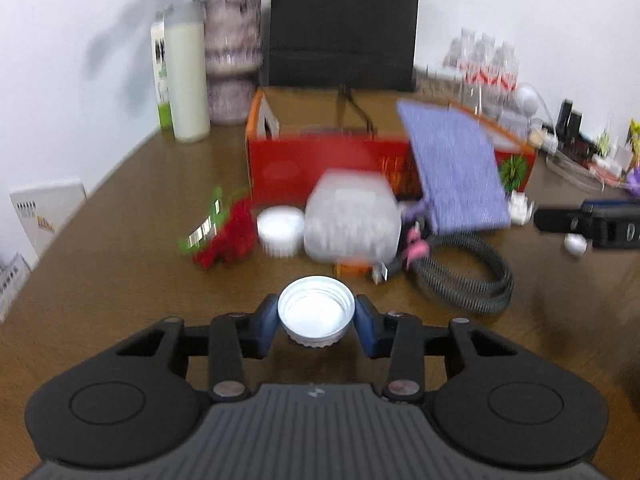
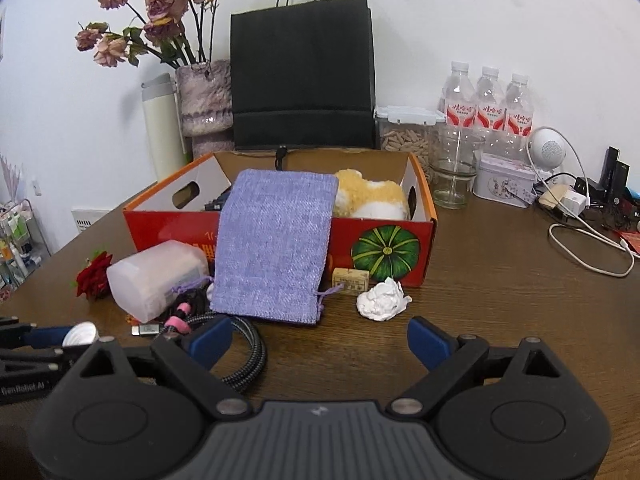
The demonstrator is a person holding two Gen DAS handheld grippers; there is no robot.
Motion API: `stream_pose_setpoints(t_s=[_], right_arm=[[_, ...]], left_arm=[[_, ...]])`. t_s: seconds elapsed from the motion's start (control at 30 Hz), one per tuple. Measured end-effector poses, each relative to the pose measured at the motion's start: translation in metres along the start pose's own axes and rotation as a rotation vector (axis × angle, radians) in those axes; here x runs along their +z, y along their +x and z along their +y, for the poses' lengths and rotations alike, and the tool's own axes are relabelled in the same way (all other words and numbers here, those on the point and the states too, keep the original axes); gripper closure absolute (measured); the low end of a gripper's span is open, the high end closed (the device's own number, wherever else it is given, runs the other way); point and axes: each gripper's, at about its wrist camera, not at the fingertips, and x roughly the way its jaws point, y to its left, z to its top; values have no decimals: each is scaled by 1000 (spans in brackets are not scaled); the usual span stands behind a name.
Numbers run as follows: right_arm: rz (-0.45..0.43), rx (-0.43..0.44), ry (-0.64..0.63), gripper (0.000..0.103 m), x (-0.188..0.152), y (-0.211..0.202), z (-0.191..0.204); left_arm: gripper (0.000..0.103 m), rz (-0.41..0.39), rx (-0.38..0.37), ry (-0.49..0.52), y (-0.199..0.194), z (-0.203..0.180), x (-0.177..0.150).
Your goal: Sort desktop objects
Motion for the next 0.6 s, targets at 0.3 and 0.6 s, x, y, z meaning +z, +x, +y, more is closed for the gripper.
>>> stream_pose_setpoints(t_s=[0.3, 0.6], right_arm=[[-106, 20, 27, 9, 47, -2, -2], [-130, 16, 61, 9, 88, 47, -15]], left_arm=[[63, -243, -17, -5, -13, -19, 90], [63, -238, -16, -63, 58, -21, 132]])
